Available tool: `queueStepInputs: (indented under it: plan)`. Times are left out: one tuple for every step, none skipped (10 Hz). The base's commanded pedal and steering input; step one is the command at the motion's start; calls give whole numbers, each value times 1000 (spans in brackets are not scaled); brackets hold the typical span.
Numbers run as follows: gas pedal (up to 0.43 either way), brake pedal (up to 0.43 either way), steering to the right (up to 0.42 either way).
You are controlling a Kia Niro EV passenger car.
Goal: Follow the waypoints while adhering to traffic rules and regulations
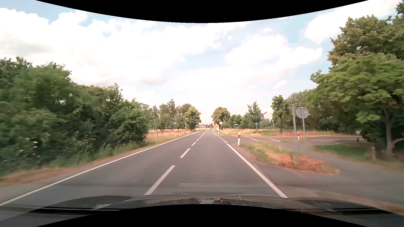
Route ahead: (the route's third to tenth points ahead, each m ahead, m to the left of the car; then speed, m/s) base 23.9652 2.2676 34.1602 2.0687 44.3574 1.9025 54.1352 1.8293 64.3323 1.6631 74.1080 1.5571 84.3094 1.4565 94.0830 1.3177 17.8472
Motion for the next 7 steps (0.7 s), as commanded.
queueStepInputs:
  plan:
    - [0, 0, 5]
    - [0, 0, 4]
    - [0, 0, 4]
    - [0, 12, 4]
    - [0, 24, 3]
    - [0, 49, 1]
    - [0, 73, 1]
